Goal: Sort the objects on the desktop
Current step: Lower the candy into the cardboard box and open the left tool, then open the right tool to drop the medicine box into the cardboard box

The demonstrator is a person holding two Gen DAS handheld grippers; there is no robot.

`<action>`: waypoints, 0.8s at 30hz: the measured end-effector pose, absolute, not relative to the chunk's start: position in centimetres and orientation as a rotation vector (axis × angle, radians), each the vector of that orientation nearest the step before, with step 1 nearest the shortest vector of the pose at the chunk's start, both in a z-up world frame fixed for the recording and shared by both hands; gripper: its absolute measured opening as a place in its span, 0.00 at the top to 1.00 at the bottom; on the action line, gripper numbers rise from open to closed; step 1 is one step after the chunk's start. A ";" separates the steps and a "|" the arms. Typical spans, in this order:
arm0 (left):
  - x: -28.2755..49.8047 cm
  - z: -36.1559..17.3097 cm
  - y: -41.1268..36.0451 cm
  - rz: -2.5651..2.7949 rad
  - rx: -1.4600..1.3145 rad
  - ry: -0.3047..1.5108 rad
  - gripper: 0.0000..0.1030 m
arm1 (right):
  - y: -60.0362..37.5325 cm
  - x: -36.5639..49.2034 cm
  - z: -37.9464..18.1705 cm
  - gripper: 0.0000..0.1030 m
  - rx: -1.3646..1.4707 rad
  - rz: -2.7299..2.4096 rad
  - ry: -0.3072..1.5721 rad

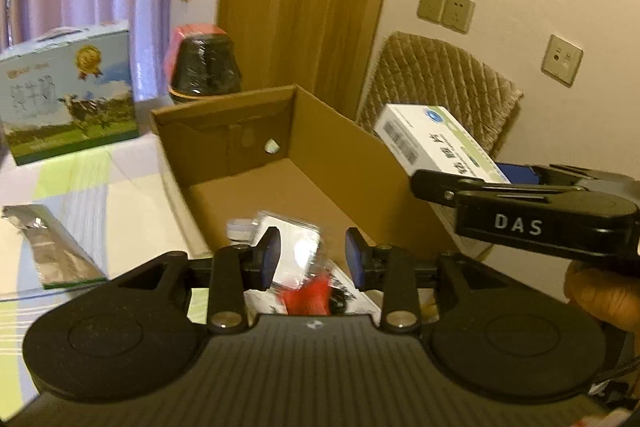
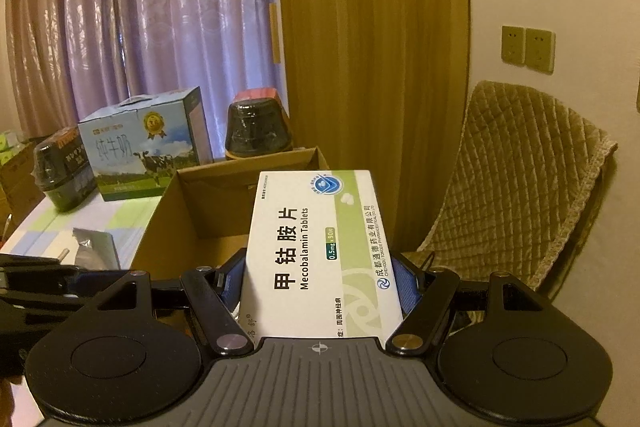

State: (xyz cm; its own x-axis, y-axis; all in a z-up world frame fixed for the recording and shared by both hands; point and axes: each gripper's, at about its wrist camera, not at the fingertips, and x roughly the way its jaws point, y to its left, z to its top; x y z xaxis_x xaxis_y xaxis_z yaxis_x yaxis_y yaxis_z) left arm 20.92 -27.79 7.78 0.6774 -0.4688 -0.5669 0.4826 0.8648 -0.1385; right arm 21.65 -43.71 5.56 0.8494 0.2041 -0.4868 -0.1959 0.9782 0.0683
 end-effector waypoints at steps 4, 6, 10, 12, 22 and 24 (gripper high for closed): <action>20.7 8.0 -25.9 -0.505 -0.002 0.615 0.71 | -43.6 21.8 5.6 0.33 0.024 0.215 0.520; 20.4 8.1 -25.1 -0.489 -0.009 0.610 0.71 | -43.4 21.9 5.6 0.33 0.027 0.219 0.524; 20.2 8.3 -23.7 -0.466 -0.020 0.609 0.71 | -42.7 22.1 5.8 0.33 0.037 0.230 0.527; 20.0 8.4 -23.3 -0.463 -0.025 0.609 0.71 | -42.4 22.3 5.9 0.33 0.044 0.236 0.528; 19.3 8.1 -21.7 -0.446 -0.023 0.616 0.70 | -42.4 21.7 6.5 0.18 0.091 0.215 0.498; 19.0 8.1 -21.5 -0.442 -0.026 0.619 0.69 | -42.6 21.2 6.7 0.18 0.093 0.212 0.501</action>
